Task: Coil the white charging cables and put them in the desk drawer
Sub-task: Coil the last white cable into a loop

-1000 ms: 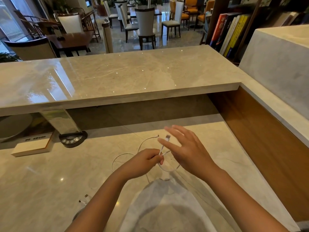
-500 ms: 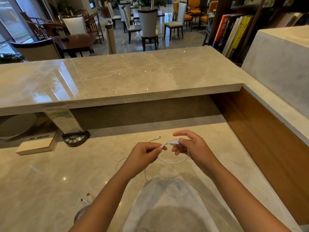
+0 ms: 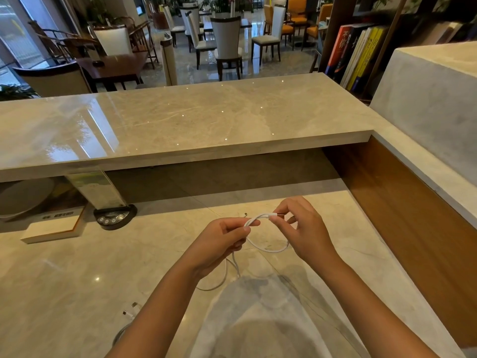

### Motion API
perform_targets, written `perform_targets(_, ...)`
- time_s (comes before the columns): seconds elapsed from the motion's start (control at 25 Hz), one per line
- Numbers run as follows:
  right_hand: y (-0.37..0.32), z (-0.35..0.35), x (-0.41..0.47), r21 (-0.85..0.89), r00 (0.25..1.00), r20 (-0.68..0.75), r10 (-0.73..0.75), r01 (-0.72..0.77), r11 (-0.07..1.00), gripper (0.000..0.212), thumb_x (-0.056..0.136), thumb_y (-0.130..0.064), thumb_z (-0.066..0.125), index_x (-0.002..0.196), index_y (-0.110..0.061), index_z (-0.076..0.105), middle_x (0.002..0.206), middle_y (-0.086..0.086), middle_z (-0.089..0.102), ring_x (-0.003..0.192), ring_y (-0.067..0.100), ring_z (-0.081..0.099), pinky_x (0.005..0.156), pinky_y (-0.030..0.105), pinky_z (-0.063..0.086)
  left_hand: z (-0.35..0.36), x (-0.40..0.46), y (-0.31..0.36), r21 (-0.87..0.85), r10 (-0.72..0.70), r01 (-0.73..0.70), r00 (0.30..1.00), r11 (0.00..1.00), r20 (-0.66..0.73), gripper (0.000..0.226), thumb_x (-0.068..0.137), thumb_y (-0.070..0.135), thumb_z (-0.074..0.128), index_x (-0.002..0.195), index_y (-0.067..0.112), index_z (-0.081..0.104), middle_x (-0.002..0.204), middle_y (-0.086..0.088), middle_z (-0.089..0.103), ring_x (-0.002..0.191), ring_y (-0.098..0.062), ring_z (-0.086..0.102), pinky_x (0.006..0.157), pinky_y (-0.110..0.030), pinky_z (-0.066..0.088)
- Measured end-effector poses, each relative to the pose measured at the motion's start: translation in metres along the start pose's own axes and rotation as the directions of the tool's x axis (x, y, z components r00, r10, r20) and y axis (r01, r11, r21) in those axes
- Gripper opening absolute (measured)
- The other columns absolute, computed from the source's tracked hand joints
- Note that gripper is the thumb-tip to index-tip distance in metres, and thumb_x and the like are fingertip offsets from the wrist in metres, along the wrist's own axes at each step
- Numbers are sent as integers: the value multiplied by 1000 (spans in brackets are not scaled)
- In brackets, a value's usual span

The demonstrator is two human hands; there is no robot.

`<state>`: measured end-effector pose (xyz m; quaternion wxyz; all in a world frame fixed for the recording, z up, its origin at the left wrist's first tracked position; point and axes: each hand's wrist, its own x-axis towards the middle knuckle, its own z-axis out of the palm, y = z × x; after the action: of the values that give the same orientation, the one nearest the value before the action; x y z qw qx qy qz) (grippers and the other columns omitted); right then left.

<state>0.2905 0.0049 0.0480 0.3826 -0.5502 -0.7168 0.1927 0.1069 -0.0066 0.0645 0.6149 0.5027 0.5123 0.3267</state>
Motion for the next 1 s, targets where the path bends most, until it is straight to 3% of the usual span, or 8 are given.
perform_targets(0.12, -2, -5, 1, 24, 999, 46, 8, -9, 1000, 10, 87, -31, 59, 85, -25, 51, 81, -12, 58, 73, 2, 56, 65, 15, 47, -6, -2, 2, 10, -2, 2, 999, 1000, 34, 24, 93, 12, 52, 102, 22, 72, 86, -21, 54, 69, -14, 48, 63, -18, 44)
perform_targets(0.24, -3, -9, 1, -22, 999, 43, -33, 34, 999, 11, 87, -36, 57, 89, -26, 52, 84, -10, 67, 71, 6, 64, 64, 20, 54, -7, -2, 8, 35, 12, -13, 1000, 999, 14, 26, 93, 9, 51, 99, 23, 72, 80, -10, 59, 63, -10, 48, 62, -18, 45)
perform_targets(0.4, -2, -12, 6, -66, 994, -25, -109, 107, 992, 12, 86, -29, 61, 88, -17, 59, 87, -6, 63, 72, 5, 54, 61, 12, 45, -5, 0, 9, 134, 79, -63, 990, 989, -116, 19, 89, 10, 58, 90, 18, 74, 59, 3, 63, 54, -7, 50, 55, -16, 45)
perform_targets(0.48, -2, -15, 7, -20, 996, -15, -84, 83, 996, 8, 86, -27, 62, 87, -21, 58, 80, -13, 58, 70, -1, 54, 60, 6, 43, -4, 0, 8, 174, 134, -107, 980, 979, -146, 16, 88, 13, 59, 87, 15, 75, 54, 8, 63, 49, -4, 47, 51, -15, 43)
perform_targets(0.64, 3, -13, 8, 145, 1000, -6, 4, -3, 989, 8, 86, -21, 63, 86, -25, 56, 76, -19, 60, 73, 0, 61, 63, 8, 49, 0, 3, 2, 207, 146, -110, 975, 972, -169, 22, 90, 15, 57, 78, 18, 75, 60, 8, 65, 52, -1, 50, 52, -15, 41)
perform_targets(0.8, 2, -7, 12, 365, 990, 11, 143, -137, 921, 10, 85, -15, 63, 84, -24, 61, 79, -4, 67, 72, 4, 63, 61, 15, 53, 6, 2, -4, -237, 0, -10, 999, 972, -39, 23, 95, 9, 45, 88, 6, 67, 71, -3, 70, 73, -14, 68, 70, -24, 55)
perform_targets(0.92, -2, -1, 13, 543, 954, 102, 284, -292, 787, 10, 91, -18, 55, 95, -26, 59, 85, 3, 69, 71, 7, 66, 63, 18, 54, 13, 5, -5, -583, -4, 7, 1000, 813, 7, 21, 93, 7, 43, 91, 1, 63, 58, -4, 59, 55, -12, 60, 68, -29, 58)
perform_targets(1.0, -1, 8, 5, 615, 903, 203, 380, -419, 668, 14, 96, -29, 43, 103, -32, 55, 97, 3, 68, 85, 13, 67, 73, 24, 55, 13, 8, -4, -728, -1, 9, 1000, 686, 11, 22, 88, 10, 47, 92, -1, 66, 58, -5, 55, 54, -11, 57, 66, -30, 58)
